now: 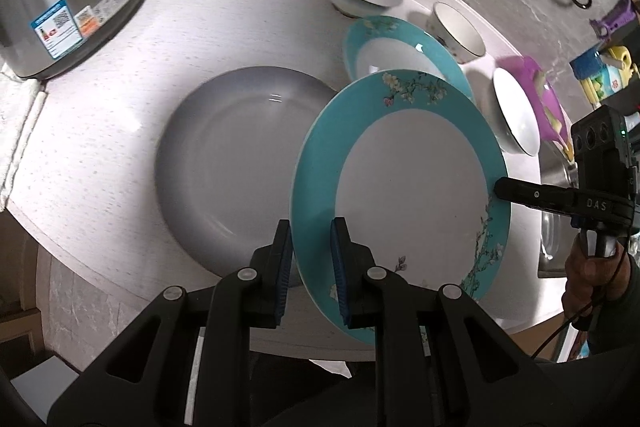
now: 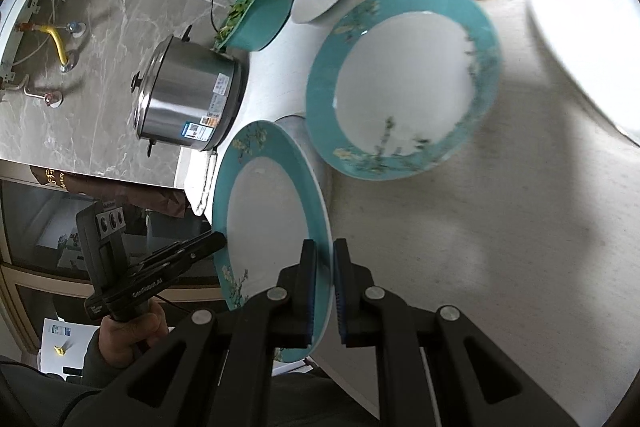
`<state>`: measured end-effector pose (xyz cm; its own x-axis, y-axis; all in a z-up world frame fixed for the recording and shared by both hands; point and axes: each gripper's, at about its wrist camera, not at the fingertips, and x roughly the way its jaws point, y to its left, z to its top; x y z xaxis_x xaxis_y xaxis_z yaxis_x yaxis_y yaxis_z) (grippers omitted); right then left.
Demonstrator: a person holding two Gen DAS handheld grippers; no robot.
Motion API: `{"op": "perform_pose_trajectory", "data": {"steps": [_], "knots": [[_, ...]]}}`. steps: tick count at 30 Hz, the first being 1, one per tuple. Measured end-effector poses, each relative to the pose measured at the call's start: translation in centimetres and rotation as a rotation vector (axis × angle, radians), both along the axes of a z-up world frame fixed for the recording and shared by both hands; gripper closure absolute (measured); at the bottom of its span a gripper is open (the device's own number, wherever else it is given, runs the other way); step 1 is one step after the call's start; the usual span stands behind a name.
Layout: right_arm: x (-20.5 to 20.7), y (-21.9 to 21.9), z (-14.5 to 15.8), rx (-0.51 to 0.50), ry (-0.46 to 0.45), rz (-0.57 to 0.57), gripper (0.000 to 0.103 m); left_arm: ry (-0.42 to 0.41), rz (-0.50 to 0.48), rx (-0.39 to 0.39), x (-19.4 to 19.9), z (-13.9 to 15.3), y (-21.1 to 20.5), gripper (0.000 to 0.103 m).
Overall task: Organize plates and bowls
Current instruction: 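Carry the teal-rimmed plate with both tools over the grey plate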
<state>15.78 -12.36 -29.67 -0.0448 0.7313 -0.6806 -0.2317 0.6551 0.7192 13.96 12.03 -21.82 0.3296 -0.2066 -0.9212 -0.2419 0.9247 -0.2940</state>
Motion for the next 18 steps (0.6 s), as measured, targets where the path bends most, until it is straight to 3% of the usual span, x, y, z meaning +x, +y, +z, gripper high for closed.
{"op": "perform_pose_trajectory", "data": {"steps": [18], "knots": [[1.2,8.6,-2.5,-0.025,0.025,0.005,0.092,0.014,-0.013,0.013,0.5,-3.2,11.3,0.086]]}}
